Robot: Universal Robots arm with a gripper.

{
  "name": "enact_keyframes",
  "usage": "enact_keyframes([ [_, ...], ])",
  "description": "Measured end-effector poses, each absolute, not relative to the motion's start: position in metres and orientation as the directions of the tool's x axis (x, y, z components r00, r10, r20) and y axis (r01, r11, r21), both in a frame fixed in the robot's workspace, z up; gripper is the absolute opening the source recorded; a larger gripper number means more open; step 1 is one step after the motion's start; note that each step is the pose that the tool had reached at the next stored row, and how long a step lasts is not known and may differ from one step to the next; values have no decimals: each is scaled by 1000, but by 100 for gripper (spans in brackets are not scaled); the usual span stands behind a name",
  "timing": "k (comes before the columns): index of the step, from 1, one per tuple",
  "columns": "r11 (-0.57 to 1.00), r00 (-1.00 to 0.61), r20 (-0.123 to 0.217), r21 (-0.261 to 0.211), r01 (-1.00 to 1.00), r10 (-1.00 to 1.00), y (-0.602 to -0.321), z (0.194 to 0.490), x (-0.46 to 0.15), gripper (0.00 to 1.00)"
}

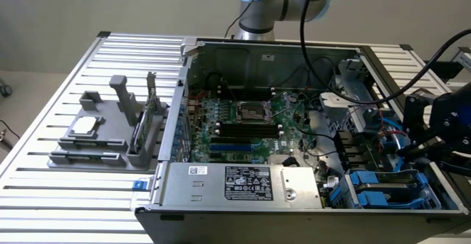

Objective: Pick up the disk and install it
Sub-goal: 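Insert the first disk wire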

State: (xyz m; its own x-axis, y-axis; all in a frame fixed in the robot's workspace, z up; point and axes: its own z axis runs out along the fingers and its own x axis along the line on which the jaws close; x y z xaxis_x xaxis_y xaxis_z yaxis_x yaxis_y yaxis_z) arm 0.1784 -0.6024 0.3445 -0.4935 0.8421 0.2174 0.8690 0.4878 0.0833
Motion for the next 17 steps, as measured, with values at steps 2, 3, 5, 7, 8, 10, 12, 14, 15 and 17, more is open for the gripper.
enact_keyframes([
  [2, 486, -492, 219, 82, 870, 843, -603, 345, 178, 17],
  [3, 485, -491, 219, 81, 870, 843, -603, 345, 177, 17],
  [5, 484, -489, 220, 80, 871, 844, -603, 345, 176, 17],
  [7, 482, -487, 220, 79, 873, 845, -603, 345, 176, 17],
  [8, 479, -484, 221, 78, 874, 847, -603, 345, 176, 17],
  [10, 471, -476, 221, 78, 879, 851, -603, 345, 176, 17],
  [12, 460, -465, 221, 77, 885, 857, -603, 345, 176, 17],
  [14, 456, -461, 219, 76, 887, 860, -603, 345, 176, 17],
  [15, 455, -460, 218, 76, 887, 861, -603, 345, 176, 17],
  [17, 451, -455, 219, 74, 890, 863, -603, 345, 175, 17],
])
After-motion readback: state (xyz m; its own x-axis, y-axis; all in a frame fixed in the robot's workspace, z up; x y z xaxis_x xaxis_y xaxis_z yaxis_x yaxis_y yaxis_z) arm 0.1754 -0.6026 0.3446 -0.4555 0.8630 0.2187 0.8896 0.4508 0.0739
